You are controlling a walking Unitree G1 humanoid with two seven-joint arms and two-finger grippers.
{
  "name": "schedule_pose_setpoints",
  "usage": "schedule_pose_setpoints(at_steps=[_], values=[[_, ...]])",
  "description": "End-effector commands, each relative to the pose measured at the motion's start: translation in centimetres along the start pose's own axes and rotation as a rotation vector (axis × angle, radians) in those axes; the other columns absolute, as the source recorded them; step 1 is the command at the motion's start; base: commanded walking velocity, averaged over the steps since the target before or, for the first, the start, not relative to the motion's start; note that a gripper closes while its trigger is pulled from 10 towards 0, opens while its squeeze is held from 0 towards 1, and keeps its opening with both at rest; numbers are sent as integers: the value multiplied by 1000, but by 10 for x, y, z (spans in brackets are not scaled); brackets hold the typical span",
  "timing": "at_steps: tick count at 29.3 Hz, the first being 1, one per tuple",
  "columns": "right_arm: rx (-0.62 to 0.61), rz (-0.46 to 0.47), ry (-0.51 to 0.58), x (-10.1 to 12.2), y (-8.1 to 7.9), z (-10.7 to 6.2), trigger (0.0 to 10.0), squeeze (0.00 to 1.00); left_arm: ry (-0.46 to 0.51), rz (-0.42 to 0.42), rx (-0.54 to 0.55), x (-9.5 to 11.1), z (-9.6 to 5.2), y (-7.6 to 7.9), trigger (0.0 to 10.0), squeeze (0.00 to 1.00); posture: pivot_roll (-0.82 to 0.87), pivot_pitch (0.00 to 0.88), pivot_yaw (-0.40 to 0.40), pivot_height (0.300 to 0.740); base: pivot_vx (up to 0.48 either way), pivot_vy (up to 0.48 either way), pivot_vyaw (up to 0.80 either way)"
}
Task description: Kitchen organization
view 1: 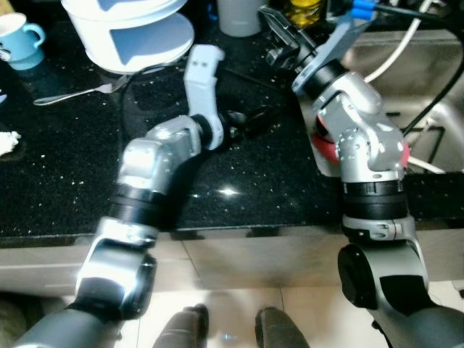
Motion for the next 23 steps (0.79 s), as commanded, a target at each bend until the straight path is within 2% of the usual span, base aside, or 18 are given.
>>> schedule_pose_setpoints(at_steps=[1,2,4,5,9,12,17,19,21,22,23], values=[[11,-3,-2,-3,-4,1,10000,0,-66,-24,30,-21,3,-4,10000,0,-82,156,75,740,0,0,0],[11,-4,1,-2,-5,1,10000,0,-41,-15,50,-13,3,-9,10000,0,-81,152,79,740,0,0,0],[10,-5,6,-1,-5,0,10000,0,-21,-9,74,-4,-4,-9,10000,0,-81,152,79,740,0,0,0],[3,-7,14,0,-2,-1,10000,0,9,4,132,10,-16,-19,10000,0,-75,145,82,740,0,0,0],[-1,-8,17,1,-1,-2,10000,0,23,12,155,16,-19,-24,10000,0,-75,145,82,740,0,0,0],[-15,-8,42,3,1,-3,10000,0,71,120,342,37,-49,-60,10000,0,-43,118,84,740,0,0,0],[-33,-8,58,5,5,-4,10000,0,78,267,535,46,-81,-92,10000,0,-36,111,81,740,0,0,0],[-36,-8,59,5,5,-5,10000,0,79,274,562,47,-86,-96,10000,0,-36,110,81,740,0,0,0],[-45,-12,63,6,7,-6,10000,0,69,271,656,48,-103,-112,10000,0,-36,104,80,740,0,0,0],[-45,-12,63,6,7,-6,10000,0,69,271,656,48,-103,-112,10000,0,-36,104,80,740,0,0,0],[-49,-16,64,6,8,-7,10000,0,58,264,703,45,-112,-120,10000,0,-38,103,80,740,0,0,0]])
Point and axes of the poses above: a point about 5 cm out from each wrist's last joint towards the gripper, its own z axis pointing out of the wrist towards the gripper, its own x axis along the axis of the wrist's last joint, y = z × x, the point moved 5 cm from there along z, pointing out of the wrist towards the gripper, and after that the axes turned 12 degrees about z, right-handed, at the moved point
